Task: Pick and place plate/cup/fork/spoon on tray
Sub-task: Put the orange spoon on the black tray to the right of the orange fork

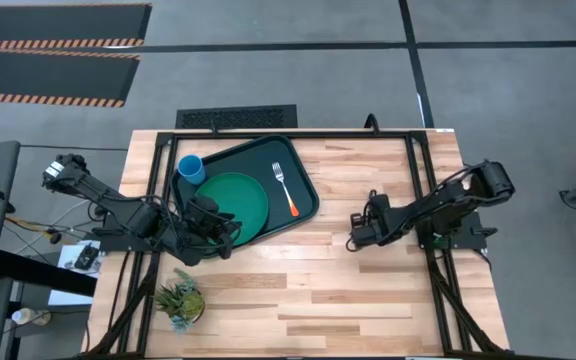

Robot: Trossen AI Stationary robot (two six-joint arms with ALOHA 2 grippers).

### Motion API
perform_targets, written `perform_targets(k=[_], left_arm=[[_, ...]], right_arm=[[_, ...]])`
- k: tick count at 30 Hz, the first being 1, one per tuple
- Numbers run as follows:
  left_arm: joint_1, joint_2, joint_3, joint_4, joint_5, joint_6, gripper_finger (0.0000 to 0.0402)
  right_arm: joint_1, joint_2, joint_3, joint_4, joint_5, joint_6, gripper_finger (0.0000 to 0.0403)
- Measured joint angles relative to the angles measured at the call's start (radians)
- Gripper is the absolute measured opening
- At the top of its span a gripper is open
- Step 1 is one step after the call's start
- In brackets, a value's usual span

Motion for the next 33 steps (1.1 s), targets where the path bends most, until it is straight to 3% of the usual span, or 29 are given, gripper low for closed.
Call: perform_targets(k=[13, 23, 33], left_arm=[[0.0, 0.0, 0.0, 0.0, -0.001, 0.005, 0.0133], [0.0, 0.0, 0.0, 0.001, -0.004, 0.004, 0.0133], [0.0, 0.0, 0.001, -0.001, -0.007, 0.004, 0.0133]], right_arm=[[-0.002, -0.08, 0.115, -0.047, 0.042, -0.1, 0.0005], [-0.138, -0.076, 0.285, 0.257, 0.085, -0.56, 0.0006], [-0.284, 0.137, 0.515, 0.365, 0.006, -0.846, 0.0007]])
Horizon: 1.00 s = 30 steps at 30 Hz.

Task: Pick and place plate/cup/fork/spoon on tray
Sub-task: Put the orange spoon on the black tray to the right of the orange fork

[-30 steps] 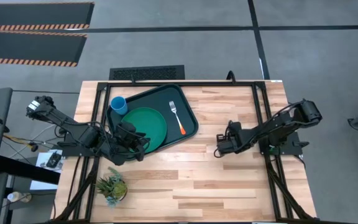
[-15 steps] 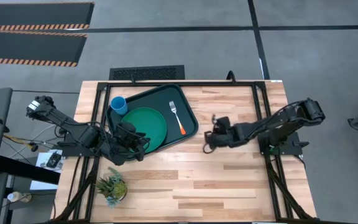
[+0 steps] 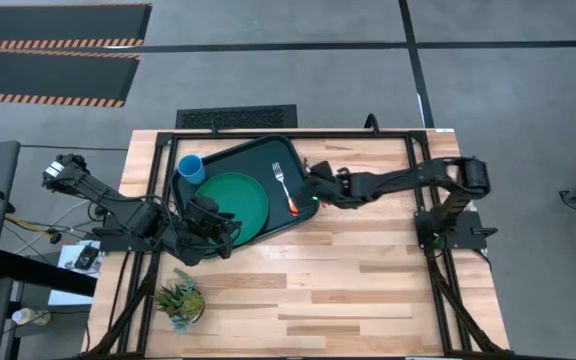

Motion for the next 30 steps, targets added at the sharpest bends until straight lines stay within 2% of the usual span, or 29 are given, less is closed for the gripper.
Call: perform_targets(k=[14, 23, 30], left_arm=[[0.0, 0.0, 0.0, -0.003, 0.002, 0.0, 0.0133], [0.0, 0.0, 0.0, -0.007, 0.0, 0.005, 0.0133], [0.0, 0.0, 0.0, -0.012, -0.004, 0.005, 0.0133]], right_arm=[[-0.072, 0.343, 0.32, -0.113, -0.007, -0.1, 0.0008], [-0.082, 0.445, 0.372, -0.133, -0.006, -0.091, 0.0008], [-0.081, 0.469, 0.375, -0.148, -0.002, -0.06, 0.0008]])
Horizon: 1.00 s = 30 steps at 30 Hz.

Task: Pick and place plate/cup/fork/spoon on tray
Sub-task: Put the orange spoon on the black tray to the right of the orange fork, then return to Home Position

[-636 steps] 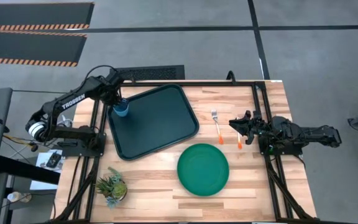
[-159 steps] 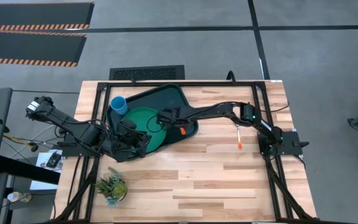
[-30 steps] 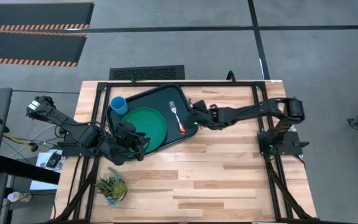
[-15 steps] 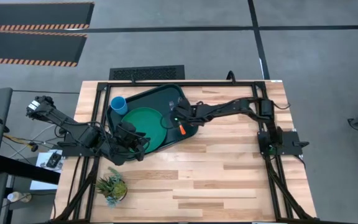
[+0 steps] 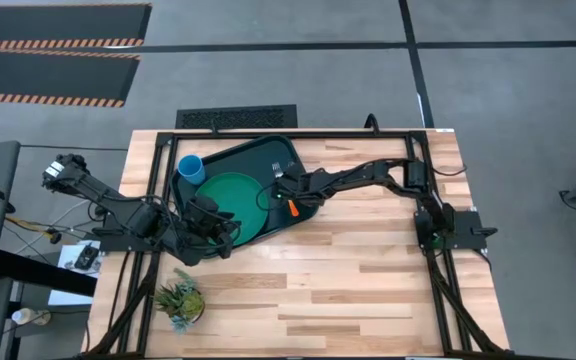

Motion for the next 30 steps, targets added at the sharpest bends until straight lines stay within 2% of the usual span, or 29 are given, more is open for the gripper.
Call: perform_targets(k=[7, 21, 26, 30], left_arm=[[0.0, 0.0, 0.0, -0.011, -0.004, -0.005, 0.0133], [0.0, 0.0, 0.0, -0.01, -0.004, -0.011, 0.0133], [0.0, -0.005, -0.001, -0.01, -0.005, -0.016, 0.0133], [0.003, -0.058, -0.002, -0.009, -0.015, 0.017, 0.0133]], right_arm=[[0.0, 0.0, 0.0, 0.003, -0.014, 0.002, 0.0016], [0.0, -0.002, 0.0, 0.003, -0.023, 0.026, 0.0092], [0.009, -0.087, -0.001, -0.021, -0.023, -0.013, 0.0106], [0.02, -0.209, -0.001, -0.048, -0.023, -0.13, 0.0108]])
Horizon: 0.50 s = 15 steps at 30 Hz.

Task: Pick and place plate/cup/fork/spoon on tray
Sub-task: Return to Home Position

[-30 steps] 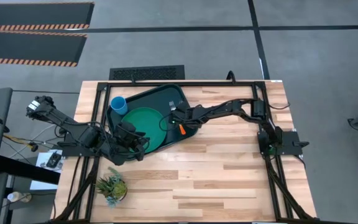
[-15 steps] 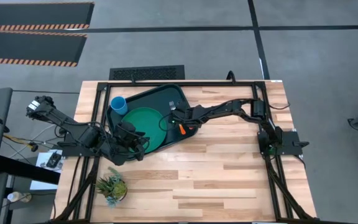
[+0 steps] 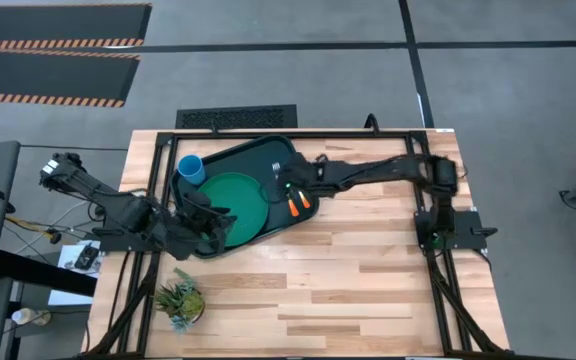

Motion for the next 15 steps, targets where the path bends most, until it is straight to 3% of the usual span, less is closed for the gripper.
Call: perform_targets(k=[8, 11, 15], left_arm=[[0.0, -0.222, 0.0, -0.002, -0.025, 0.238, 0.0133], [0.0, -0.296, -0.005, -0.005, -0.057, 0.306, 0.0133], [0.0, -0.379, -0.007, -0.081, -0.093, 0.341, 0.0133]], right_arm=[[0.071, -0.322, -0.014, -0.027, 0.037, -0.381, 0.0109], [0.088, -0.457, -0.076, 0.018, 0.052, -0.463, 0.0109], [0.064, -0.664, -0.229, 0.043, -0.028, -0.49, 0.0109]])
